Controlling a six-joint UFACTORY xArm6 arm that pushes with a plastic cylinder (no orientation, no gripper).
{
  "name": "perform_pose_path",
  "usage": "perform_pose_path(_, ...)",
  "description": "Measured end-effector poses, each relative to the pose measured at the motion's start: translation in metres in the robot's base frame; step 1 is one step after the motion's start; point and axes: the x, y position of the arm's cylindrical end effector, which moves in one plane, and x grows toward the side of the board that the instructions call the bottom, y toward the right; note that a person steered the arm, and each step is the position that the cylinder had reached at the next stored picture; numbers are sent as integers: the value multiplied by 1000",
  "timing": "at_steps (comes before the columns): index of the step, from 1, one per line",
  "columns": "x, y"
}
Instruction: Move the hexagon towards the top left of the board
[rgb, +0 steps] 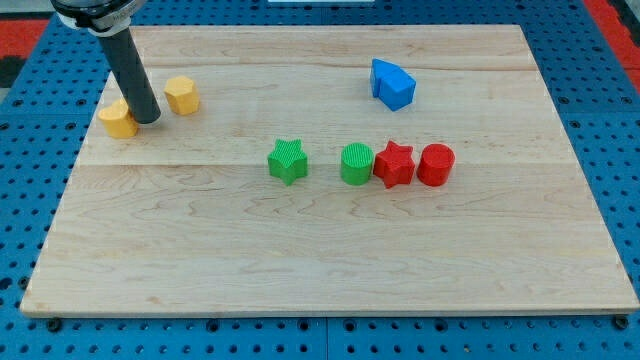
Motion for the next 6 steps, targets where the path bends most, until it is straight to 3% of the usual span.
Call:
perform_pose_path(2, 2, 43)
perform_pose_path(3, -20, 40)
perform_pose_path(5, -52, -8)
perform_pose_path(6, -52, -84)
